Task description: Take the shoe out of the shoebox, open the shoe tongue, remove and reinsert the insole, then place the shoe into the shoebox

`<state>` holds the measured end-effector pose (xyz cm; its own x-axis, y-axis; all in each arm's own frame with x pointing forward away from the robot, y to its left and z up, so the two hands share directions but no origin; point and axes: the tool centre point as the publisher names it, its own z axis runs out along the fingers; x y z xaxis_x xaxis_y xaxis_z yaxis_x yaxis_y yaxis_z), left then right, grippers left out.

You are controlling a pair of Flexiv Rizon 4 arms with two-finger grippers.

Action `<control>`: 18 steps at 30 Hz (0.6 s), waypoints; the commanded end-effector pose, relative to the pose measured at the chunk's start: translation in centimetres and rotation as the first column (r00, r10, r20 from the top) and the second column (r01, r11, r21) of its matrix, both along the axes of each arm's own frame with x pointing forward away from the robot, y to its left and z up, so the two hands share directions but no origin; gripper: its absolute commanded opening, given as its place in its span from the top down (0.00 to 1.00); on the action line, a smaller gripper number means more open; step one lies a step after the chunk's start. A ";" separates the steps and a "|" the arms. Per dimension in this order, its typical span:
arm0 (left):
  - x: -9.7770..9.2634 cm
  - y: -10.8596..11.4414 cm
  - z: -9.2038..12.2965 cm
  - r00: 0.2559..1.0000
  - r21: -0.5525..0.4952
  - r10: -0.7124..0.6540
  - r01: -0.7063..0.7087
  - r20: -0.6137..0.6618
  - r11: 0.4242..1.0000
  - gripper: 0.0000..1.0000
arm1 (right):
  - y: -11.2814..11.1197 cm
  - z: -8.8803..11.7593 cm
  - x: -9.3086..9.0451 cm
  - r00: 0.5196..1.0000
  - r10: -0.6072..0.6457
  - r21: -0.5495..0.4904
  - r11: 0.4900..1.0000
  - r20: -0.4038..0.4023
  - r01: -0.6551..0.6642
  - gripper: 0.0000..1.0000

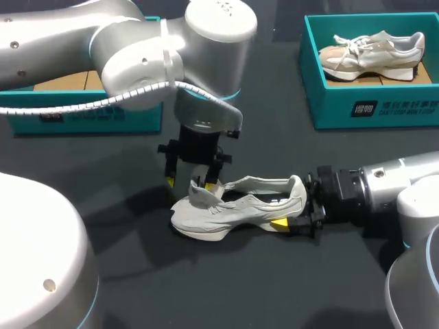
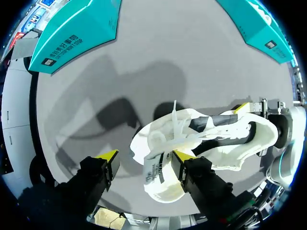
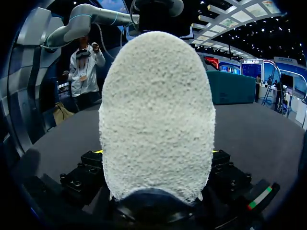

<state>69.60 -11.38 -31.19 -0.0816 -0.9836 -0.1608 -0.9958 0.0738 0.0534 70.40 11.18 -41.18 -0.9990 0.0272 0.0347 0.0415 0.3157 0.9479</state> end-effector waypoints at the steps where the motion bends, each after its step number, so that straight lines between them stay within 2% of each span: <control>1: -0.3 0.8 3.8 0.998 -0.099 -0.047 0.051 0.045 0.994 0.26 | 0.1 0.1 0.0 1.000 0.000 -0.004 1.000 -0.001 0.000 1.00; 9: 0.6 -1.8 6.9 0.978 -0.199 -0.169 0.191 0.120 0.961 0.24 | 0.1 0.1 0.0 1.000 0.000 -0.004 1.000 -0.001 0.000 1.00; 13: 0.9 -2.8 8.4 0.953 -0.258 -0.275 0.299 0.127 0.919 0.27 | 0.1 0.1 0.0 1.000 0.000 -0.004 1.000 -0.001 0.000 1.00; 15: 1.1 -3.3 9.2 0.936 -0.282 -0.325 0.350 0.131 0.893 0.42 | 0.1 0.1 0.0 1.000 0.000 -0.004 1.000 -0.001 0.000 1.00; 17: 1.3 -3.8 10.0 0.908 -0.310 -0.398 0.419 0.132 0.853 0.53 | 0.1 0.1 0.0 1.000 0.000 -0.004 1.000 -0.001 0.000 1.00; 18: 1.3 -4.0 10.4 0.893 -0.313 -0.428 0.449 0.139 0.837 0.62 | 0.1 0.1 0.0 1.000 0.000 -0.004 1.000 -0.001 0.000 1.00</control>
<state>70.44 -15.78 -21.58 -0.4624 -0.8813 0.0974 -0.8852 0.4524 -0.1088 70.40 11.17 -41.19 -0.9990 0.0273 0.0347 0.0416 0.3158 0.9479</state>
